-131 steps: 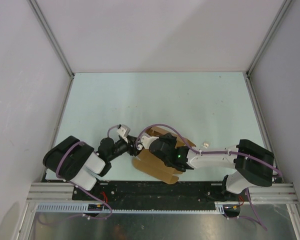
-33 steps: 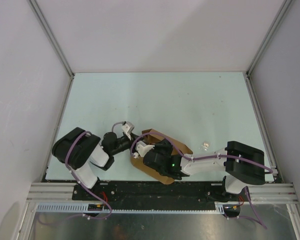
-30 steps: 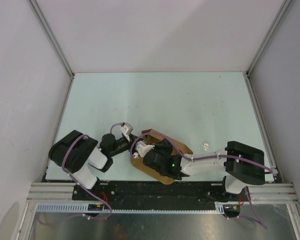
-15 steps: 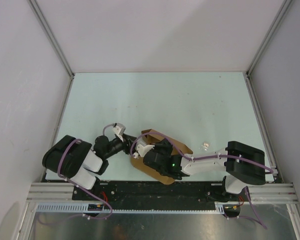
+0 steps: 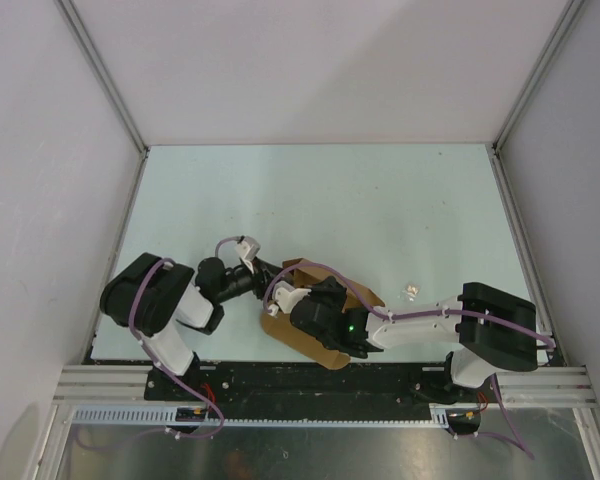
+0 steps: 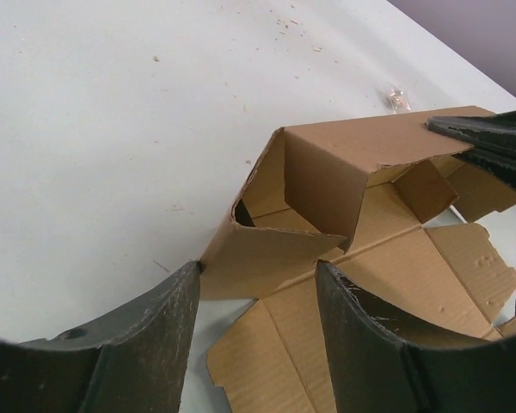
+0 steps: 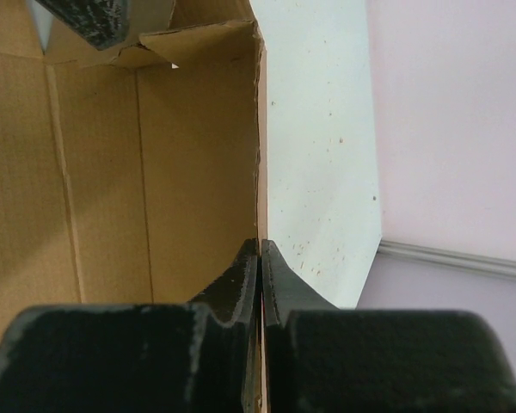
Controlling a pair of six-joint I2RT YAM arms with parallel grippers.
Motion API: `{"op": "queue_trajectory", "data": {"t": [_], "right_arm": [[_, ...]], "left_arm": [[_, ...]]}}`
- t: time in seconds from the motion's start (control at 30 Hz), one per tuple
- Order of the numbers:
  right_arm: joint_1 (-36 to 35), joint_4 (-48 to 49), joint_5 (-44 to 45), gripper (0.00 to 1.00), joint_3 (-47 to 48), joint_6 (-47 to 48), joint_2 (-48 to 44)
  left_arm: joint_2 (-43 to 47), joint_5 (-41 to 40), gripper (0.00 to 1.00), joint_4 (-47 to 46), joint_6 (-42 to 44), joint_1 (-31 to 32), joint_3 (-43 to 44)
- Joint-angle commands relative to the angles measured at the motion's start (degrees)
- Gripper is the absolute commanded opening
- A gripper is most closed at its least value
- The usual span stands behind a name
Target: Fold the paper box
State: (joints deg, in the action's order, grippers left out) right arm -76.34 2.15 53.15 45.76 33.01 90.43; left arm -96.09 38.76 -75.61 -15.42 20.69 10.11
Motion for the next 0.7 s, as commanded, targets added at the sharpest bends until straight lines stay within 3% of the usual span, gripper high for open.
{"op": "queue_trajectory", "data": {"t": [0.0,0.2,0.67], "right_arm": [[0.0,1.8,-2.4,0.04,-0.7,-1.2,0.4],[0.9,1.3,-2.9,0.03,-1.5,-0.1,-0.2],[2.4,2.9,-4.6,0.06,-2.1,2.3,-1.0]], "left_arm": [[-4.1,4.7,0.61,-20.3,0.2,-0.7,3.4],[-6.3,8.8,0.61,-20.5,-0.9,-1.3,5.0],[-4.7,9.4,0.6,-20.5,-1.5,-1.3,4.0]]}}
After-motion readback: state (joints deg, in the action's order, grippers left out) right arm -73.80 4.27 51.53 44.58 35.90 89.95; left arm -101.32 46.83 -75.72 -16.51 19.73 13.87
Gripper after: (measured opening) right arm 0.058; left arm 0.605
